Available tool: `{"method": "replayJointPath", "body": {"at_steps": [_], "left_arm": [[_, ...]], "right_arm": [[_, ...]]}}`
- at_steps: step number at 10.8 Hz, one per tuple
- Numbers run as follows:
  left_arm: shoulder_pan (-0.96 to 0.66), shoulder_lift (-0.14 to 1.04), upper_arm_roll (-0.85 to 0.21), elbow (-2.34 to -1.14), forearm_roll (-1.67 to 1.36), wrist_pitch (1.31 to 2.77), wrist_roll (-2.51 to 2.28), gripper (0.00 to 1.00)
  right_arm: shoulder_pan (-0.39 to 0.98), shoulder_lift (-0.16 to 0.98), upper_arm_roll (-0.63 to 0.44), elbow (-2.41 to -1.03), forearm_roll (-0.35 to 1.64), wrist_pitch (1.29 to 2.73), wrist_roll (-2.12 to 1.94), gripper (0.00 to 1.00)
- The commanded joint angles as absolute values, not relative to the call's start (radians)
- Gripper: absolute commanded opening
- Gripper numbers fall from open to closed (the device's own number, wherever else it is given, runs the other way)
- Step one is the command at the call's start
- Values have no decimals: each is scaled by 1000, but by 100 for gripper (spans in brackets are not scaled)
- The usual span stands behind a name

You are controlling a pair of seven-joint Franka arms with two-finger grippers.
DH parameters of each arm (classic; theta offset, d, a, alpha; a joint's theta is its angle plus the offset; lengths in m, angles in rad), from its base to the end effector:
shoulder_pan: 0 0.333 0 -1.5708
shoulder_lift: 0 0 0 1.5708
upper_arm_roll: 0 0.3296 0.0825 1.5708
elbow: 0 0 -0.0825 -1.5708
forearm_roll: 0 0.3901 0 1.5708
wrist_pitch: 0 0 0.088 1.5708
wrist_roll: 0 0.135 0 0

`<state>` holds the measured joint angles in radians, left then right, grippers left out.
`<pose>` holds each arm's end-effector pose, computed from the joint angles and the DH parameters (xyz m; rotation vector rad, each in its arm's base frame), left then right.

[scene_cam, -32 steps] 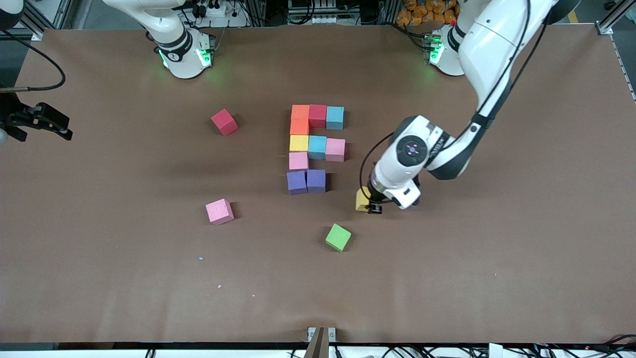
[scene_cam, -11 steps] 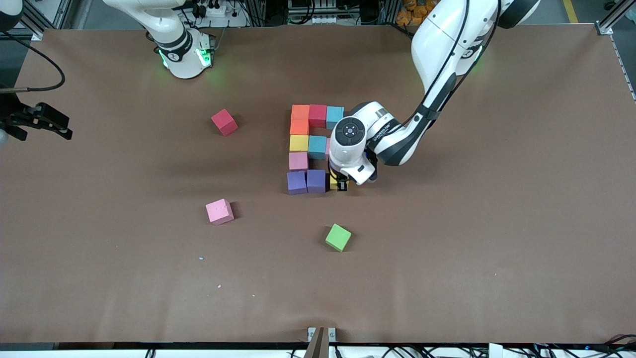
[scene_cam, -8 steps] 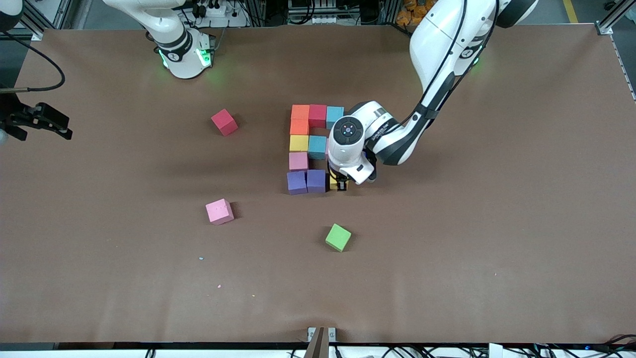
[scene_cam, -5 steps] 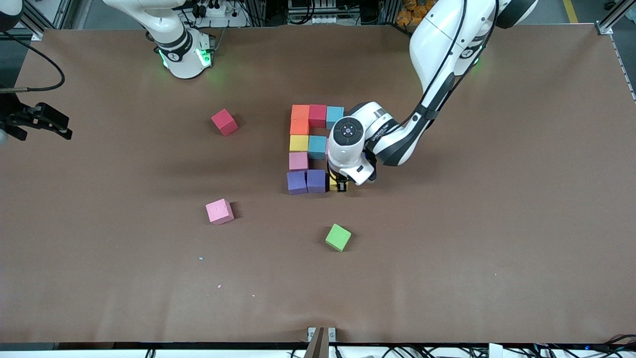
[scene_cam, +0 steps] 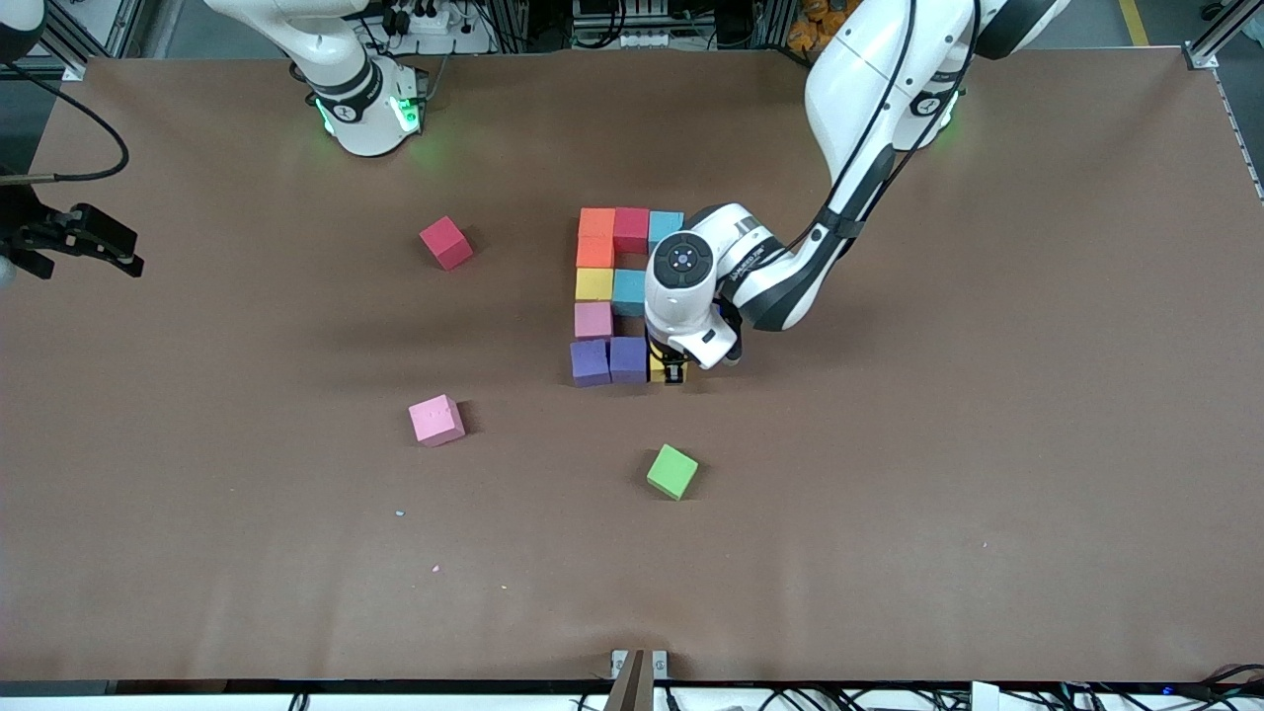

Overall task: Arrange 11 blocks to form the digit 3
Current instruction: 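Lower the yellow cube onto the table beside the purple cube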

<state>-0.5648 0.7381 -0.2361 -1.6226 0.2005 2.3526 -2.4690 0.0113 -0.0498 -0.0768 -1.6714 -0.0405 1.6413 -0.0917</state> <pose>0.5086 -0.4895 0.1778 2.1904 2.2290 -0.0244 0.5489 -0.0422 0.5956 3.1031 0.0446 0.0258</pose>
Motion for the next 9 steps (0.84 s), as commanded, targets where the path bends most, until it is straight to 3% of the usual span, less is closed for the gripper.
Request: {"method": "replayJointPath", "body": {"at_steps": [1,5,6,7,8,9], "left_arm": [[-584,764,-222,-1591,193,2342,-2485,0],[-584,770,-222,-1588,193,2342,-2485,0],[-584,770,-222,-1589,193,2342,-2484,11],[-584,770,-222,-1589,198,2342,-2479,77],[-584,770,-222,-1589,207,2342,-2482,100],[-583,764,-222,-1589,209,2342,-2482,100]], "right_arm": [[-2,-72,-67,-1692,-55,1641,-92,100],[-2,-72,-67,-1692,-55,1640,-94,100],[-2,-72,-67,-1692,-55,1640,-94,100],[-2,-72,-67,-1692,-55,1640,-94,100],[-2,-72,-67,-1692,-55,1640,-94,100],[-2,-72,-67,-1692,-55,1641,-94,100]]}}
